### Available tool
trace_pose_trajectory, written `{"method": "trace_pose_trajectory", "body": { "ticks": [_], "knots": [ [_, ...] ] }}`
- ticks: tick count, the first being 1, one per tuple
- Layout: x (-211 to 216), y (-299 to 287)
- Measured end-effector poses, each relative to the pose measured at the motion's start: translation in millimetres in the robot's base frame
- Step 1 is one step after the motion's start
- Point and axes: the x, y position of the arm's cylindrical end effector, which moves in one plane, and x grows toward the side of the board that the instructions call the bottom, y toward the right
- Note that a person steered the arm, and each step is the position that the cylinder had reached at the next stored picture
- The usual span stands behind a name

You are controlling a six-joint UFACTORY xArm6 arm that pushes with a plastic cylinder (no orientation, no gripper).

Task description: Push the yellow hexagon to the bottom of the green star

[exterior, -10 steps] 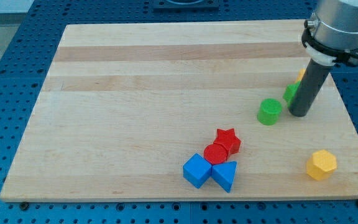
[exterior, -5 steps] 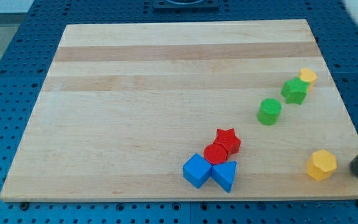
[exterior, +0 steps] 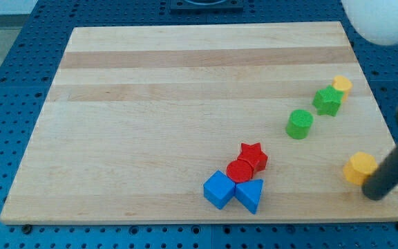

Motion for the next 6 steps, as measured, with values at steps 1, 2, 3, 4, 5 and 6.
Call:
{"method": "trace_pose_trajectory", "body": {
  "ticks": [1, 2, 3, 4, 5, 6],
  "knots": [
    [-29, -33],
    [-65, -34],
    [-87, -29],
    [-71, -27],
    [-72, 1],
    [-98, -10]
  ]
}}
